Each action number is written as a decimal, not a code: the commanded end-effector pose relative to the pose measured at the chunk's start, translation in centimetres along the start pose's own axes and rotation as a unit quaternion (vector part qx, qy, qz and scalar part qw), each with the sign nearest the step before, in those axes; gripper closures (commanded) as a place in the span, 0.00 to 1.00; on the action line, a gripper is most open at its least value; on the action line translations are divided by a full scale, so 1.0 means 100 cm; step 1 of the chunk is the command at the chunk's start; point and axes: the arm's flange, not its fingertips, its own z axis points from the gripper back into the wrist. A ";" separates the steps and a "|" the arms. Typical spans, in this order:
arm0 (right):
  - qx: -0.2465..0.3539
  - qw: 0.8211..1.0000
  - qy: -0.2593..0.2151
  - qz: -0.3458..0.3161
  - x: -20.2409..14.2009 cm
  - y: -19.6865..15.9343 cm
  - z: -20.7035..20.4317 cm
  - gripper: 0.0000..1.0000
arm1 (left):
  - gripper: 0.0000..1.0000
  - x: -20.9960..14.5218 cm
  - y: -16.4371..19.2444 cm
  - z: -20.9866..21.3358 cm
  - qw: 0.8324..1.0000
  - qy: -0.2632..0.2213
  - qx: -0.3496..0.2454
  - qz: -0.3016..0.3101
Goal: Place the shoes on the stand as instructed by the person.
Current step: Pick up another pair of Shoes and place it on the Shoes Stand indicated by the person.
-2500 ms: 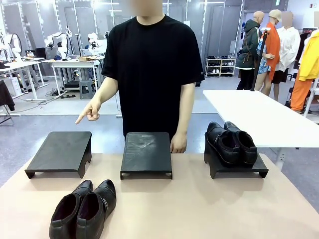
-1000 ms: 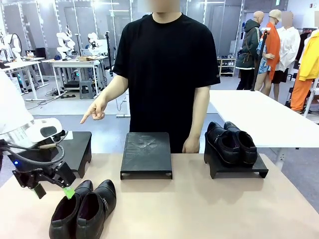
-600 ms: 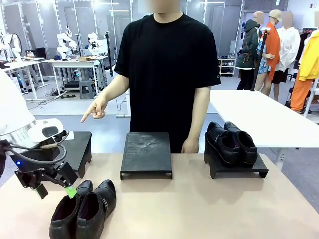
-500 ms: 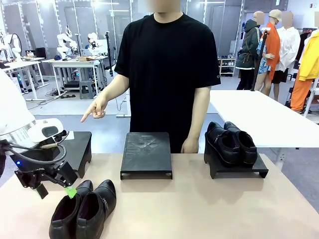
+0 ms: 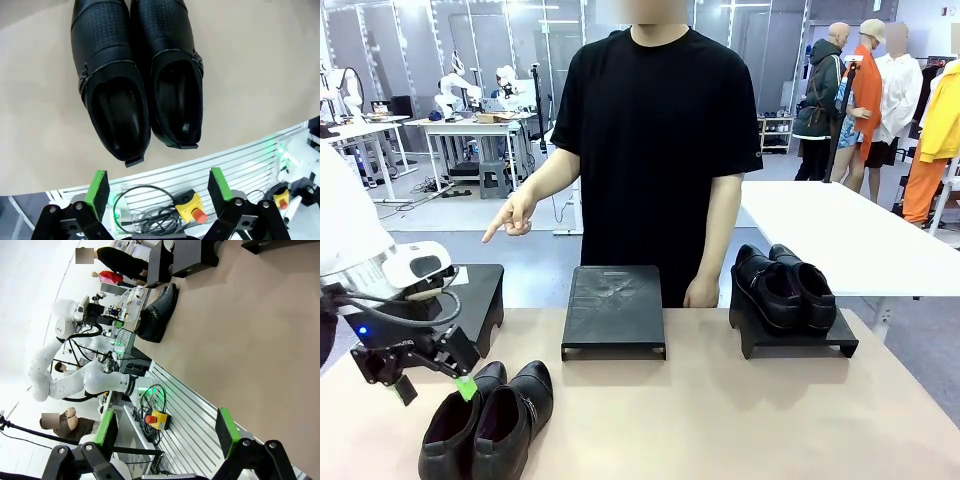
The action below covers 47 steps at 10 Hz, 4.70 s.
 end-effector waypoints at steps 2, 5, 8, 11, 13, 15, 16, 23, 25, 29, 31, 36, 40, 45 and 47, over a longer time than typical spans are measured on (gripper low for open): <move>0.004 1.000 -0.005 0.004 0.000 0.005 0.000 0.00 | 0.00 0.007 -0.018 -0.035 0.999 0.016 0.022 0.039; 0.004 1.000 -0.005 0.004 0.000 0.005 0.000 0.00 | 0.00 0.016 -0.022 -0.063 0.997 0.023 0.032 0.061; 0.004 1.000 -0.005 0.004 0.000 0.005 0.000 0.00 | 0.00 0.026 -0.025 -0.079 0.997 0.005 0.038 0.063; 0.004 1.000 -0.005 0.004 0.000 0.005 0.000 0.00 | 0.00 0.037 -0.030 -0.088 0.996 0.013 0.063 0.067; 0.004 1.000 -0.005 0.004 0.000 0.005 0.000 0.00 | 0.00 0.042 -0.033 -0.095 0.994 0.012 0.080 0.075; 0.004 1.000 -0.005 0.004 0.000 0.005 0.000 0.00 | 0.00 0.044 -0.033 -0.102 0.992 0.012 0.092 0.087; 0.004 1.000 -0.005 0.004 0.000 0.005 0.000 0.00 | 0.00 0.044 -0.034 -0.104 0.991 0.010 0.096 0.090; 0.004 1.000 -0.005 0.004 0.000 0.005 0.000 0.00 | 1.00 0.045 -0.030 -0.117 0.987 -0.014 0.117 0.111; 0.004 1.000 -0.005 0.004 0.000 0.005 0.000 0.00 | 1.00 0.042 -0.033 -0.118 0.987 -0.012 0.122 0.108; 0.004 1.000 -0.005 0.004 0.000 0.005 0.000 0.00 | 1.00 0.033 -0.039 -0.105 0.986 -0.026 0.125 0.111; 0.004 1.000 -0.005 0.004 0.000 0.005 0.000 0.00 | 1.00 0.021 -0.047 -0.077 0.986 -0.048 0.124 0.099; 0.004 1.000 -0.005 0.004 0.000 0.005 0.000 0.00 | 1.00 0.003 -0.061 -0.017 0.984 -0.083 0.135 0.084; 0.004 1.000 -0.005 0.004 0.000 0.005 0.000 0.00 | 1.00 0.001 -0.059 -0.020 0.986 -0.077 0.124 0.080; 0.004 1.000 -0.005 0.004 0.000 0.005 0.000 0.00 | 0.93 0.001 -0.049 -0.002 0.985 -0.097 0.132 0.052; 0.004 1.000 -0.005 0.004 0.000 0.005 0.000 0.00 | 0.93 0.012 -0.030 0.034 0.984 -0.131 0.115 0.042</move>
